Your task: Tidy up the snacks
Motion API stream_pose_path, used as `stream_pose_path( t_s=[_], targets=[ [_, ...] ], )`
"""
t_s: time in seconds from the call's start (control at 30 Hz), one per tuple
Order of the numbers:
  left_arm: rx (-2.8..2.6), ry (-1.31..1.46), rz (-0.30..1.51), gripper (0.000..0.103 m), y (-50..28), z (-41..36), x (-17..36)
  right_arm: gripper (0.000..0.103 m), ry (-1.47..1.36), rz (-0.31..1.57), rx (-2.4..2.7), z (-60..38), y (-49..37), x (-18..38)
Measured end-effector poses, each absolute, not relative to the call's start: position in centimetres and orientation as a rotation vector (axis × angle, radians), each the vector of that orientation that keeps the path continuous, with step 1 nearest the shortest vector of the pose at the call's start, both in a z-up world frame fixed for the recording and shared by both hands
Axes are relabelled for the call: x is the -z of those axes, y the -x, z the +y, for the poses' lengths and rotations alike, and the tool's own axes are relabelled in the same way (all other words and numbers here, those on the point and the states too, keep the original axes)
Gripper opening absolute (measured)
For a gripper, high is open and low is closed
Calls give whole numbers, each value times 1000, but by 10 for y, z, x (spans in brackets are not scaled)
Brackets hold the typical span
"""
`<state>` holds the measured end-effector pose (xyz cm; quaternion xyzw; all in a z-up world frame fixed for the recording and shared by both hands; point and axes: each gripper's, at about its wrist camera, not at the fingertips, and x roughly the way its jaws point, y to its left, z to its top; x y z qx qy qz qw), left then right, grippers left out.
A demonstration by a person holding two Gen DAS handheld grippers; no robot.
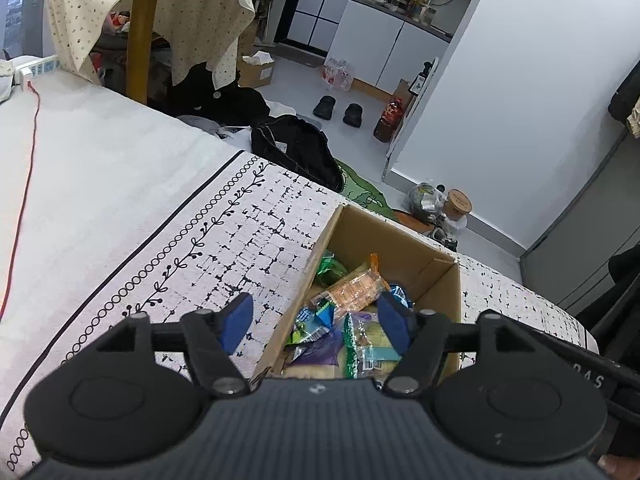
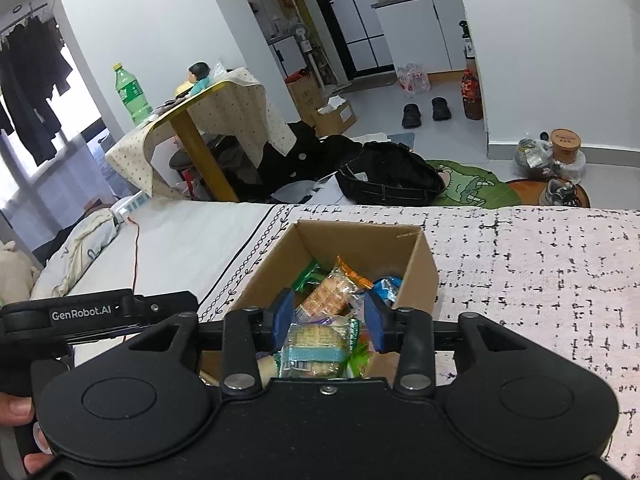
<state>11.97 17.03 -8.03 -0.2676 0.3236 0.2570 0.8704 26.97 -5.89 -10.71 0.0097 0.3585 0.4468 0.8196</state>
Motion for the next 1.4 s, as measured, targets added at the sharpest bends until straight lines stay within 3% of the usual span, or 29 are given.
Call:
stream_pose_path(
  t_s=[0.4,0.63,0.87,0.97,1.4],
  targets=[
    [-500,510,733,75,-115,151,74,49,-55,785,-906,-91,-268,105],
    [-482,469,759,80,-117,136,67,66,-57,755,-887,-113,-262,98],
    [-438,438,747,100,-114,112,55,96,-97,697,-851,-151,-256,83],
    [-419,431,733,103,-113,103,50,103,-89,672,-841,-165,-251,74],
    [-302,389,712,103,-98,71,23,103,-81,650,-791,-219,-222,42]
  ],
)
